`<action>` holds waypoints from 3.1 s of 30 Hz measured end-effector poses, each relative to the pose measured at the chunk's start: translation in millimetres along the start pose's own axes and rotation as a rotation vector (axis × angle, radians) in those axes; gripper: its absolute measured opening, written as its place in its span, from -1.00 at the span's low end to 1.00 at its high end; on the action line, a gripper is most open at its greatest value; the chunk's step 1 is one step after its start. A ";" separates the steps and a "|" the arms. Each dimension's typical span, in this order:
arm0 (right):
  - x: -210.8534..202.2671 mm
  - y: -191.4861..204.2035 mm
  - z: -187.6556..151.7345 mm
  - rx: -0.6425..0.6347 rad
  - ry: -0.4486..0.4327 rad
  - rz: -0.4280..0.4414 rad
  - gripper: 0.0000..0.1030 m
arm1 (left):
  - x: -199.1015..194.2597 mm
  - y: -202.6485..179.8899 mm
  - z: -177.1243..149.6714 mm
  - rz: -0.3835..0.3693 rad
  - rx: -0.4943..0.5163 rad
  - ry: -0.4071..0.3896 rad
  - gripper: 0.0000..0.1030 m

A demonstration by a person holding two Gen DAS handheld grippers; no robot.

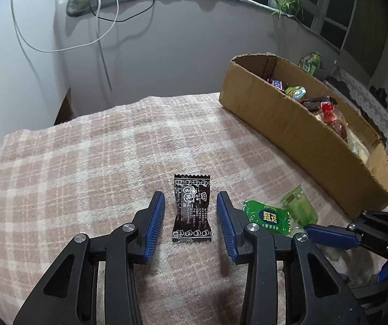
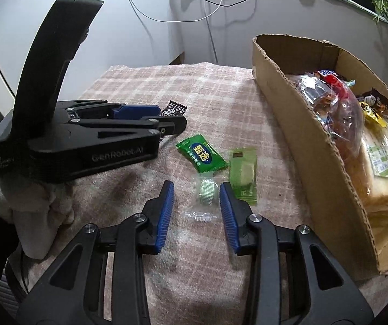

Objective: Organize snacks
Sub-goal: 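Grasp the dark-wrapped candy with the left tool while the right tool grasps the small clear pack, then carry the dark candy over the box with the left tool while the right tool carries the clear pack, then open both tools to drop the dark candy and clear pack into the box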

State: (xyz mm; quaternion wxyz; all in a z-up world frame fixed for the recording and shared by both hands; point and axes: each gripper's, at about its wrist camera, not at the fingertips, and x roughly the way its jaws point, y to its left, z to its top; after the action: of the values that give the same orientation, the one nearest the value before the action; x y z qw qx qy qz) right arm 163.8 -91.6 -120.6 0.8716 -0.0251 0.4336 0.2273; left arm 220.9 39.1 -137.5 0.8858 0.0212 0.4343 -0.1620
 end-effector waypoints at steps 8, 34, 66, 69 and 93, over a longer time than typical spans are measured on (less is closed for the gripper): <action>0.3 3.7 -1.1 -0.013 0.000 -0.004 -0.58 | 4.5 -5.7 0.3 0.028 0.034 -0.003 -0.53; -71.8 -0.8 -15.6 -0.013 -0.116 0.107 -0.64 | -67.1 -25.6 -1.2 0.062 -0.010 -0.124 -0.56; -158.9 -142.2 8.8 0.016 -0.243 0.001 -0.64 | -69.4 -161.4 25.8 -0.049 0.065 -0.165 -0.56; -153.0 -152.3 19.2 0.018 -0.244 -0.006 -0.64 | -62.9 -170.0 28.5 -0.062 0.069 -0.156 -0.56; -109.1 -179.9 37.4 0.049 -0.174 -0.006 -0.63 | -37.7 -202.1 33.2 -0.116 0.094 -0.109 -0.54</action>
State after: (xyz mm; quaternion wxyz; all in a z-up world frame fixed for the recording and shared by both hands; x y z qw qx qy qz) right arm 210.0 -284.6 -41.2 0.9071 0.0151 0.3614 0.2154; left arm 163.0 -148.0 -66.8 0.8953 0.0286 0.3781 -0.2340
